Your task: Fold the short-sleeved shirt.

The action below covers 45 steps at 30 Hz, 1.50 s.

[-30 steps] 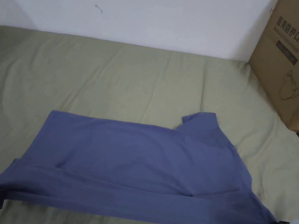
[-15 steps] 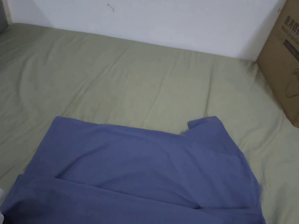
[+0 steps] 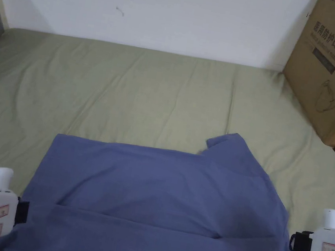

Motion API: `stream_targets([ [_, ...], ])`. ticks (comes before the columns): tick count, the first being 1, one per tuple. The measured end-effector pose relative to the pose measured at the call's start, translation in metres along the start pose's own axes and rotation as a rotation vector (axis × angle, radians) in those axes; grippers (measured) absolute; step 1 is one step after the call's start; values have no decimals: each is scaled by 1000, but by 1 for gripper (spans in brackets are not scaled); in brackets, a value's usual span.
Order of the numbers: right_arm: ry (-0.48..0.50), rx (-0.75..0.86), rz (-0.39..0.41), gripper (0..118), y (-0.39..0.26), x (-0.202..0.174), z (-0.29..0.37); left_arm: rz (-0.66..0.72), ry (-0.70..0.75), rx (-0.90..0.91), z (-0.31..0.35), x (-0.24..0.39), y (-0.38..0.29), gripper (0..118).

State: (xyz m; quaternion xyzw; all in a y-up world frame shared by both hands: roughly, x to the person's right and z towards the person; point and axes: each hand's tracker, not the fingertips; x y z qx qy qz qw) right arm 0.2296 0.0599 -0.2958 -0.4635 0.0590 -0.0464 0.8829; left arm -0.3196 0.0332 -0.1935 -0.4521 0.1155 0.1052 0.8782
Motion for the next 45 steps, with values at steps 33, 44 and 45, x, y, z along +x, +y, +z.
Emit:
stream_targets([
  [33,-73,-73,142,1,195,-13,-228,-68,-8,-71,-115,33,99,0],
  [44,-52,-63,123,1,200,-14,-214,9,-48,-22,-152,14,177,81],
  [45,-51,-66,122,1,200,-13,-216,14,-33,-20,-160,14,185,82],
])
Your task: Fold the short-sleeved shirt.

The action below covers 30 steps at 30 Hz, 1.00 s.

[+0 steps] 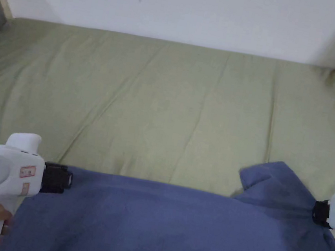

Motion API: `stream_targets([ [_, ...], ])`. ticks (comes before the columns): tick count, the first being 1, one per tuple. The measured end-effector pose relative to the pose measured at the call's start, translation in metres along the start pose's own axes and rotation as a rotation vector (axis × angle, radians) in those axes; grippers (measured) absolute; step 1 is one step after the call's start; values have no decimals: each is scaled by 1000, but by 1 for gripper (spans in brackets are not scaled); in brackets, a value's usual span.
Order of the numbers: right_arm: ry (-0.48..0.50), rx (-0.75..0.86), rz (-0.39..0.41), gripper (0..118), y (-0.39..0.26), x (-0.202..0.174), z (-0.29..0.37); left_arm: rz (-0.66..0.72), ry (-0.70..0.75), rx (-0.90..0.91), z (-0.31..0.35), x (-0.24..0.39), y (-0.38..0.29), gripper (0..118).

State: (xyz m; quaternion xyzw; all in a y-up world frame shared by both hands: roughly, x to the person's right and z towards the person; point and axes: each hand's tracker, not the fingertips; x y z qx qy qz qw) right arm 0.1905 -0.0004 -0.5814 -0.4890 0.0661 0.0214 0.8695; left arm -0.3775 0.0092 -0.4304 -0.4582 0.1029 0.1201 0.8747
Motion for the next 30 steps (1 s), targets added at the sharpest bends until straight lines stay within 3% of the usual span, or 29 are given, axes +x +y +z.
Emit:
stream_targets([
  [6,10,-13,-2,1,-1,4,-6,27,61,-17,-50,-11,32,82],
  [8,18,-18,-15,1,-2,5,-8,31,76,-88,-64,-9,32,77],
  [11,22,-23,-15,1,-3,4,-9,-25,149,-70,-66,-4,22,38],
  [12,24,-24,-15,1,-3,3,-9,-40,97,-39,-59,0,23,13],
  [13,25,-23,-13,1,-3,3,-7,-54,103,-39,-56,2,23,2],
  [19,46,5,-44,1,2,7,21,-95,84,-13,-24,11,26,2],
  [30,71,98,-59,1,-28,16,130,-167,40,147,112,9,9,2],
])
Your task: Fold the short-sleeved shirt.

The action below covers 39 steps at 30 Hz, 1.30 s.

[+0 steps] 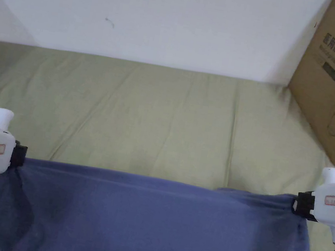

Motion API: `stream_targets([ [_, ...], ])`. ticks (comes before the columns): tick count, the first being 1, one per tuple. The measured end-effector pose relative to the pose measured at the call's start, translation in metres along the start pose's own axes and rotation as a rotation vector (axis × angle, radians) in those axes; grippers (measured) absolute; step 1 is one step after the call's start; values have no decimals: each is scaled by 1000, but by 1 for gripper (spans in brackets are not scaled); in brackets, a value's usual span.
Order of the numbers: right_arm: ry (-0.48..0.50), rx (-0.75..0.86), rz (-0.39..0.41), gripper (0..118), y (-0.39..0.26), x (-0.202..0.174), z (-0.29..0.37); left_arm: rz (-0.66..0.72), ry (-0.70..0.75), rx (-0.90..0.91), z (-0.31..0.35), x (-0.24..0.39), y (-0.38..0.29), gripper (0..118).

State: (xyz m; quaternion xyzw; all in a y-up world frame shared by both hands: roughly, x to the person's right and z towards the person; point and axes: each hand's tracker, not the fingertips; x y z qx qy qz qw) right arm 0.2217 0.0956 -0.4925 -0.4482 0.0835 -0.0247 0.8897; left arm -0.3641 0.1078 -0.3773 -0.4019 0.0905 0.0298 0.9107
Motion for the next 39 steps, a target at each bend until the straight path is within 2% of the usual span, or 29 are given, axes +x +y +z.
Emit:
stream_targets([
  [5,-5,26,30,1,-49,1,64,-43,1,16,51,-4,-45,2],
  [10,-8,-15,10,1,-127,9,102,-57,-22,-46,78,-7,-117,2],
  [17,-30,-205,-77,1,-230,23,91,-18,-31,-207,71,-12,-215,2],
  [23,-43,-195,-100,2,-255,21,78,0,-16,-225,55,-15,-236,3],
  [24,-40,-173,-107,10,-254,21,79,1,-17,-226,55,-15,-234,6],
  [26,-37,-168,-129,46,-251,22,80,1,-18,-231,55,-15,-230,34],
  [27,-33,-161,-129,59,-247,20,84,-1,-16,-234,57,-17,-226,55],
  [28,-35,-152,-123,61,-245,17,88,-1,-14,-231,60,-18,-223,87],
  [29,-50,-138,-103,61,-242,13,94,9,-21,-218,67,-16,-219,99],
  [30,-52,-111,-82,61,-238,10,100,24,-36,-212,72,-19,-215,101],
  [32,-61,-77,-55,61,-228,1,111,78,-91,-157,83,-23,-204,101],
  [36,23,-3,-35,61,-204,-22,125,147,-144,-86,108,-22,-188,99],
  [37,36,7,-26,57,-200,-28,125,171,-173,-72,115,-18,-187,84],
  [38,44,25,-12,46,-197,-39,123,186,-195,-68,117,-19,-187,59],
  [39,35,46,3,20,-196,-49,120,183,-191,-79,116,-18,-189,27],
])
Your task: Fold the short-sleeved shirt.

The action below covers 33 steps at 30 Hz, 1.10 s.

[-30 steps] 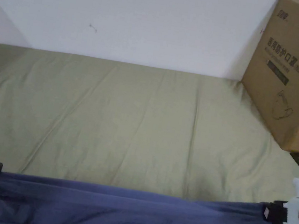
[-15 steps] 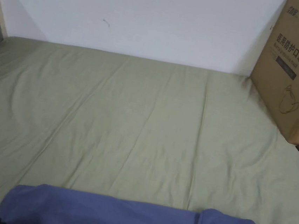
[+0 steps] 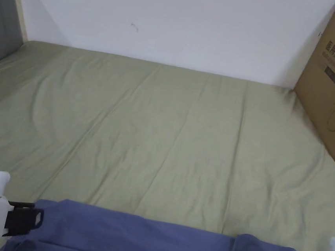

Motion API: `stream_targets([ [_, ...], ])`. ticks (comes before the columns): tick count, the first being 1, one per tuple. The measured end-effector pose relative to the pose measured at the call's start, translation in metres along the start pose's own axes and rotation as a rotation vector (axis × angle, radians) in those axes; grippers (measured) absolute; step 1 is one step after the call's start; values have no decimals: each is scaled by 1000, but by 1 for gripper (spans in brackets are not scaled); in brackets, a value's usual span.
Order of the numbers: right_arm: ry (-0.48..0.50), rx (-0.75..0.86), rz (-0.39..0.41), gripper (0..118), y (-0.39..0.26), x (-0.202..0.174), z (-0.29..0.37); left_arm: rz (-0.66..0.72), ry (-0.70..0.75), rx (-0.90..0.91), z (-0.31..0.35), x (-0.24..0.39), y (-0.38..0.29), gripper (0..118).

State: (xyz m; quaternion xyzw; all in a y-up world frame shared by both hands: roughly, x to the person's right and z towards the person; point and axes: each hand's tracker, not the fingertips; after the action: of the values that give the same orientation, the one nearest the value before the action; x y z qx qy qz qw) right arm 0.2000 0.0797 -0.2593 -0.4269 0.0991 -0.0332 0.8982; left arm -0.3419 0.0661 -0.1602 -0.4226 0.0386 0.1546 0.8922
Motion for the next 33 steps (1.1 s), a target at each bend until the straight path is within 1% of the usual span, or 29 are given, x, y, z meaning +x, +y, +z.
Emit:
stream_targets([
  [1,-23,14,5,1,-1,-9,-6,4,8,-1,-4,0,-4,1],
  [2,-37,9,9,1,-3,-21,-12,6,50,-13,-5,1,-10,0],
  [3,-28,-12,58,1,-5,-32,-19,14,52,-32,-6,1,-16,0],
  [5,-23,16,87,1,-14,-53,-25,33,25,-46,-6,-4,-26,0],
  [6,1,-8,98,1,-15,-61,-28,58,29,-46,-6,-7,-30,0],
  [9,49,-32,89,1,-16,-72,-44,112,41,-32,-2,-22,-31,2],
  [10,53,-37,94,1,-16,-77,-47,138,27,-32,-9,-38,-29,18],
  [12,60,-47,113,1,-16,-85,-55,207,-15,-63,-9,-50,-27,59],
  [13,71,-58,122,1,-15,-89,-58,221,-34,-78,-11,-54,-26,82],
  [14,78,-63,127,1,-15,-92,-60,225,-41,-81,-14,-58,-26,95],
  [15,85,-72,140,1,-14,-96,-62,243,-56,-74,-17,-61,-28,104],
  [16,87,-80,163,1,-14,-100,-64,263,-71,-75,-21,-64,-29,108],
  [19,87,-97,216,1,-12,-108,-70,360,-126,-85,-37,-76,-34,108],
  [22,91,-113,228,1,-12,-115,-75,447,-138,-117,-61,-92,-41,108],
  [24,89,-122,228,1,-12,-120,-77,494,-181,-138,-73,-97,-46,108],
  [26,82,-136,234,1,-11,-122,-82,496,-191,-109,-69,-97,-45,108],
  [27,79,-140,240,1,-11,-124,-82,495,-218,-109,-68,-98,-42,104],
  [28,77,-142,244,1,-12,-126,-82,497,-210,-104,-67,-99,-41,81],
  [29,75,-147,249,1,-12,-127,-84,508,-182,-94,-69,-100,-40,44],
  [30,73,-151,249,1,-12,-128,-87,540,-160,-94,-74,-105,-43,4],
  [31,71,-154,248,1,-12,-128,-88,601,-191,-109,-81,-104,-47,5],
  [32,68,-158,246,1,-14,-130,-89,589,-229,-127,-88,-100,-51,5],
  [33,65,-161,242,1,-15,-129,-89,561,-215,-131,-91,-96,-52,5],
])
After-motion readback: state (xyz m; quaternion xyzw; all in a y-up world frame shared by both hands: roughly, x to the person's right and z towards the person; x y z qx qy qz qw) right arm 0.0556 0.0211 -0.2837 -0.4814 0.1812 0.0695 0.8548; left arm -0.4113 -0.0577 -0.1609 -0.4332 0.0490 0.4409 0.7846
